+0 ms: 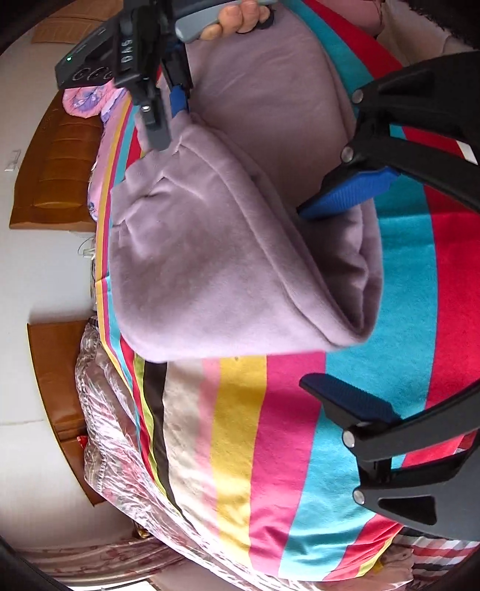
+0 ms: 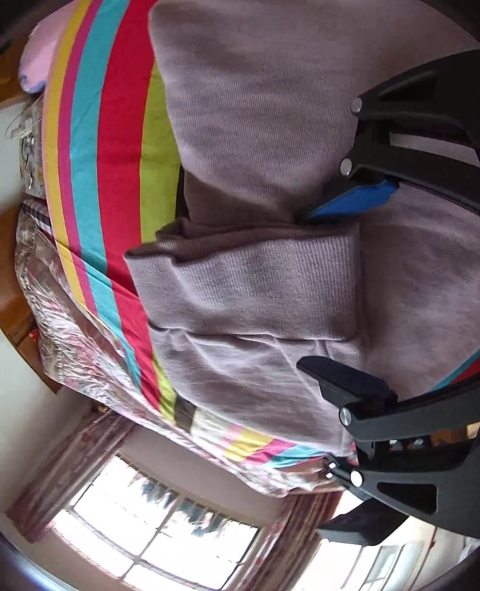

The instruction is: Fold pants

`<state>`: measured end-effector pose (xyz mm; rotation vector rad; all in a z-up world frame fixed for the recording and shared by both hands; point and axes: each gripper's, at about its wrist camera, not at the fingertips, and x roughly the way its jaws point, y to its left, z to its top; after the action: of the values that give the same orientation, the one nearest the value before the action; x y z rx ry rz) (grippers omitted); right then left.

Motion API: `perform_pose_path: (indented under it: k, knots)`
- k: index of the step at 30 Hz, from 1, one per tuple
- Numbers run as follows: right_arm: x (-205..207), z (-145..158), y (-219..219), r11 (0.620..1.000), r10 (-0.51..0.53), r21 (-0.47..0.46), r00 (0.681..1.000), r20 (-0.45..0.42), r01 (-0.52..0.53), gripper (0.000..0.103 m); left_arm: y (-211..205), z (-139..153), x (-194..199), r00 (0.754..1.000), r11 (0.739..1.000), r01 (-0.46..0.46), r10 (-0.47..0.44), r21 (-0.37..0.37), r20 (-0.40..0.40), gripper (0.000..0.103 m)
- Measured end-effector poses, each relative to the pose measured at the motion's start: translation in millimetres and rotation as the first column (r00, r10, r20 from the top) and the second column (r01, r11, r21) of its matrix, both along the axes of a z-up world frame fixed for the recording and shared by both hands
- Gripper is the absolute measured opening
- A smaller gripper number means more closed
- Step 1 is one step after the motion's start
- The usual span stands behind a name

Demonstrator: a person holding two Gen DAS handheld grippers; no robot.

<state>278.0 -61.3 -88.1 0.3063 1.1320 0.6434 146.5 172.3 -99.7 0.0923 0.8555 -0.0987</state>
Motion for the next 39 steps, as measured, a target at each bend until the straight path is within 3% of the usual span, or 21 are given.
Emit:
perform_pose_path:
  k: [4, 8, 9, 11, 14, 17, 21, 23, 25, 28, 30, 33, 39]
  knots:
    - [-8.4, -2.1, -16.4, 0.997, -0.003, 0.072, 1.000, -0.022, 0.004, 0.031, 14.8, -1.9, -2.3, 1.000, 1.000, -0.025, 0.026, -0.018, 0.005, 0.089]
    - [2.1, -17.5, -25.2, 0.989, -0.031, 0.143, 0.997, -0.068, 0.041, 0.027, 21.5, -2.6, 2.5, 0.999, 0.999, -0.043, 0.043, -0.020, 0.005, 0.091]
    - [3.2, -18.8, -26.5, 0.987, -0.034, 0.155, 0.997, -0.069, 0.044, 0.019, 21.4, -2.2, 2.2, 0.999, 0.999, -0.044, 0.044, -0.019, 0.004, 0.091]
    - [0.9, -10.6, -25.6, 0.986, -0.035, 0.163, 0.999, -0.027, 0.039, 0.017, 20.2, -2.1, 2.0, 0.999, 0.999, -0.044, 0.044, -0.011, 0.005, 0.091]
    - [-11.1, 35.6, -21.0, 0.985, -0.038, 0.174, 0.992, 0.122, 0.016, 0.015, 23.2, -2.0, 2.3, 0.998, 0.998, -0.069, 0.069, -0.014, -0.002, 0.094]
    - [-28.7, 97.7, -13.6, 0.986, -0.031, 0.168, 0.962, 0.271, -0.015, 0.015, 24.7, -0.7, -0.9, 0.996, 0.995, -0.093, 0.093, -0.029, -0.010, 0.095]
    - [-69.3, 137.6, -26.2, 0.993, -0.036, 0.117, 0.924, 0.380, -0.010, 0.014, 24.3, 4.3, -3.4, 0.994, 0.994, -0.112, 0.112, -0.007, -0.004, 0.096]
    - [-89.0, 129.0, -54.3, 0.994, -0.072, 0.104, 0.929, 0.364, 0.037, 0.014, 24.9, 8.8, -6.4, 0.993, 0.993, -0.117, 0.117, 0.000, 0.010, 0.096]
    - [-106.0, 94.2, -87.2, 0.990, -0.130, 0.094, 0.951, 0.280, 0.108, 0.014, 25.9, 10.9, -9.1, 0.993, 0.994, -0.113, 0.113, -0.004, 0.015, 0.098]
    - [-114.2, 12.0, -113.7, 0.975, -0.206, 0.096, 0.977, 0.057, 0.200, 0.014, 21.7, 7.6, -9.4, 0.996, 0.996, -0.093, 0.093, 0.001, 0.006, 0.101]
    - [-116.7, -31.1, -116.9, 0.967, -0.229, 0.112, 0.973, 0.001, 0.228, 0.014, 19.8, 1.6, -5.8, 0.997, 0.997, -0.080, 0.080, 0.007, -0.013, 0.102]
    - [-117.3, -25.0, -117.9, 0.963, -0.232, 0.151, 0.972, 0.028, 0.225, 0.014, 23.5, -0.2, -4.3, 0.995, 0.996, -0.092, 0.092, -0.016, -0.035, 0.102]
    - [-118.2, -11.2, -112.3, 0.973, -0.199, 0.133, 0.977, 0.075, 0.188, 0.014, 35.1, -4.1, -8.8, 0.987, 0.982, -0.152, 0.145, -0.115, -0.066, 0.102]
